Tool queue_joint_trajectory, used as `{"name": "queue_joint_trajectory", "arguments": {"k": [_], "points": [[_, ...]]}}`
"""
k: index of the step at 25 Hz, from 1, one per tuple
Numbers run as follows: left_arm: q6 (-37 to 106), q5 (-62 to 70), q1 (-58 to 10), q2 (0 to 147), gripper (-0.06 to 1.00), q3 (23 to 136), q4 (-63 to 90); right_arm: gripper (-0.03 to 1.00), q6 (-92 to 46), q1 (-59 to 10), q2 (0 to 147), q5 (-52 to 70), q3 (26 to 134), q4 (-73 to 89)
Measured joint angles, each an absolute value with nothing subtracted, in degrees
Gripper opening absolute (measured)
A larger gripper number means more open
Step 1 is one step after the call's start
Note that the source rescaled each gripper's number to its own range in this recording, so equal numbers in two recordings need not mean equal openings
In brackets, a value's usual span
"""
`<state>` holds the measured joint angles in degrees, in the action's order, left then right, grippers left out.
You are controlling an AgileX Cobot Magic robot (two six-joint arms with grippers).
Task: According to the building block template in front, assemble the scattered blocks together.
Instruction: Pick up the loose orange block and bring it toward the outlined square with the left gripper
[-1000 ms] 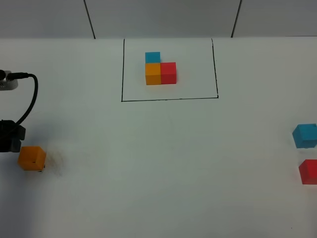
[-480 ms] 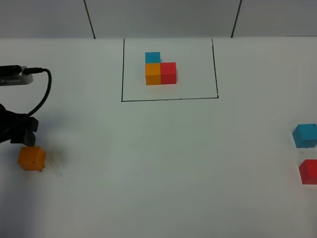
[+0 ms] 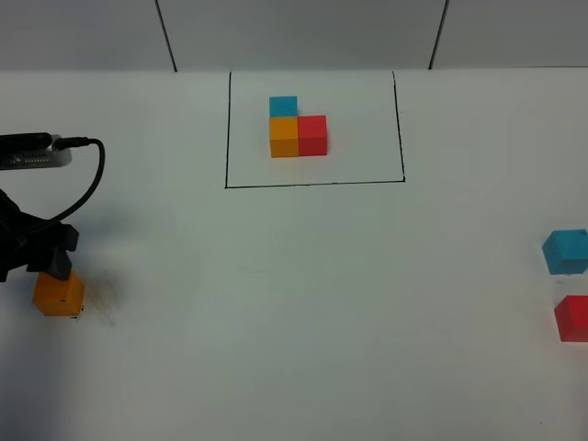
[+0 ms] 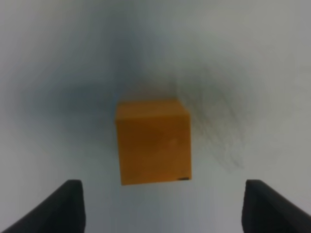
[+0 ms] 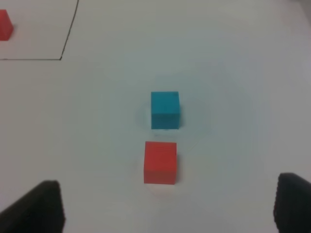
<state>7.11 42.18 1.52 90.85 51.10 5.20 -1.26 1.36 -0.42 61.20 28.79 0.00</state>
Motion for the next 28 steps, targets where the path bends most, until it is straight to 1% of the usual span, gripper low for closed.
{"name": "queue_joint_trajectory", "arguments": {"k": [2, 4, 6, 10, 11, 13, 16, 28], "points": [[7.06, 42.28, 1.52, 90.85, 0.43, 51.1, 4.33, 0.74, -1.26, 1.36, -0.42, 61.2, 28.79, 0.0], [6.91, 42.41, 1.52, 90.85, 0.47, 51.1, 4.14, 0.74, -1.26, 1.36, -0.42, 61.2, 28.79, 0.0], [6.75, 42.41, 1.52, 90.85, 0.55, 51.1, 4.14, 0.74, -1.26, 1.36, -0.42, 61.2, 28.79, 0.0], [6.54, 42.46, 1.52, 90.85, 0.75, 51.1, 4.12, 0.74, -1.26, 1.36, -0.42, 61.2, 28.79, 0.0], [6.54, 42.46, 1.52, 90.85, 0.79, 51.1, 4.12, 0.74, -1.26, 1.36, -0.42, 61.2, 28.79, 0.0], [6.49, 42.14, 1.52, 90.85, 0.83, 51.1, 4.12, 0.74, -1.26, 1.36, -0.42, 61.2, 28.79, 0.0], [5.9, 41.27, 1.52, 91.65, 0.85, 51.1, 4.12, 0.74, -1.26, 1.36, -0.42, 61.2, 28.79, 0.0], [5.26, 37.26, 1.52, 100.52, 0.85, 51.1, 4.12, 0.74, -1.26, 1.36, -0.42, 61.2, 28.79, 0.0]]}}
